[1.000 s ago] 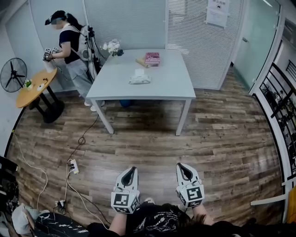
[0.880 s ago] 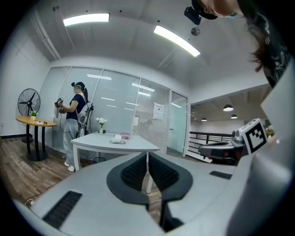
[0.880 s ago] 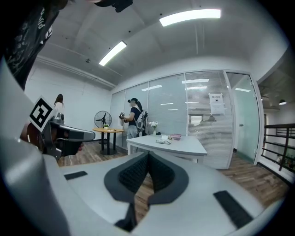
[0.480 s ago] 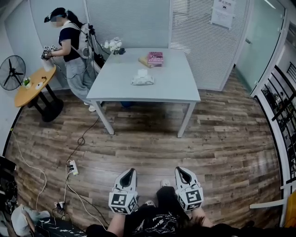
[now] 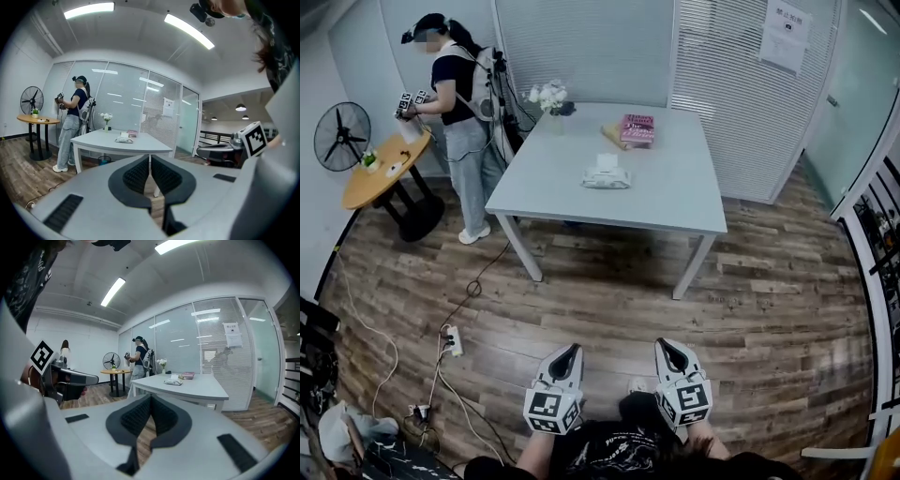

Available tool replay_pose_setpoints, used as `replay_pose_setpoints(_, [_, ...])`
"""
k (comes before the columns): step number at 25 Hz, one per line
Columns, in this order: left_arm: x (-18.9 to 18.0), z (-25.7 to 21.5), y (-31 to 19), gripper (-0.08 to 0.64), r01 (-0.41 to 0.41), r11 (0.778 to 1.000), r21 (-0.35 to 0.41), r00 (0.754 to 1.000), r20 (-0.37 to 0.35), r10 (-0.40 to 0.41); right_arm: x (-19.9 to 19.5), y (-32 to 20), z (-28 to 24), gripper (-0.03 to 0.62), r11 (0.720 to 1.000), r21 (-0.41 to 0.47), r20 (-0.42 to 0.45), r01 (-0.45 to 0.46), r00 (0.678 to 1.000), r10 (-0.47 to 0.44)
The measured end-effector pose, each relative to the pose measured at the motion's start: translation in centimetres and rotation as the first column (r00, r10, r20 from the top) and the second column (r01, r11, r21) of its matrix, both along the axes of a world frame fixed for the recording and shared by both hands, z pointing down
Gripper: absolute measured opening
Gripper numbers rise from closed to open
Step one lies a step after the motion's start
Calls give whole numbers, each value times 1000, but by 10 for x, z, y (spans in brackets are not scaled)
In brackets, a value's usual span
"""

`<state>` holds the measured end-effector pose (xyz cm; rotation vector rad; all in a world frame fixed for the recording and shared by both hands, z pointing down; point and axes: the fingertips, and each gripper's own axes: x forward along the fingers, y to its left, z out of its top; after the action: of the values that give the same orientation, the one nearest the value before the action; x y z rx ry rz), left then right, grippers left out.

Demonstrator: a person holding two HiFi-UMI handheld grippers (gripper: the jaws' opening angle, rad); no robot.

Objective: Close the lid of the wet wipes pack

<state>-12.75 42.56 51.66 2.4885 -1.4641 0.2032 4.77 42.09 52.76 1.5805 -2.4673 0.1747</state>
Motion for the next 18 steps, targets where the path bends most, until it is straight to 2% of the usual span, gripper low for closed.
replay_pose_setpoints(8, [49,-8,-81,15,49,999,1,998,-25,-49,47,-95,-9,-2,998,20,1,53,999,-53])
replay_pose_setpoints(18, [99,5,-140,15,95,995,-9,995,-40,-95,91,-158,4,-2,994,10,7,106,994,-106])
